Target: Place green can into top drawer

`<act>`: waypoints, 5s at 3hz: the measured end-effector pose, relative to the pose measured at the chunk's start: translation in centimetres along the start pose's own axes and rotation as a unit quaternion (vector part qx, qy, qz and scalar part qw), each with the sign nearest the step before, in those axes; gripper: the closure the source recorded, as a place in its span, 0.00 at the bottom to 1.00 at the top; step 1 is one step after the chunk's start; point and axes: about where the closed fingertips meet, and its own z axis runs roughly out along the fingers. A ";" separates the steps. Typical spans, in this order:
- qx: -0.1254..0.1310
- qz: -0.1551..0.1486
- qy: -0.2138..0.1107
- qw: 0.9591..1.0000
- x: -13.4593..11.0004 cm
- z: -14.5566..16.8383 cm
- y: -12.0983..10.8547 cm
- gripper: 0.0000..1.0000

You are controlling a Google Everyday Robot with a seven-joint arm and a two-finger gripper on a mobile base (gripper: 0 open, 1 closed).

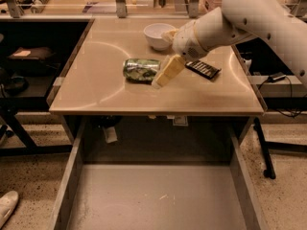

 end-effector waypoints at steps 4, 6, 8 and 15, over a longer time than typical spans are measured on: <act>-0.027 0.020 0.026 0.999 2.0 4.7 -1.6 0.00; -0.036 0.033 0.035 0.998 3.0 6.1 -2.1 0.20; -0.036 0.033 0.035 0.998 3.0 6.1 -2.1 0.64; 0.004 -0.062 0.008 0.998 6.4 -3.9 24.1 1.00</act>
Offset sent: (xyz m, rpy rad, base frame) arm 0.0284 0.0066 -0.0236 -0.0465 0.0306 -0.0062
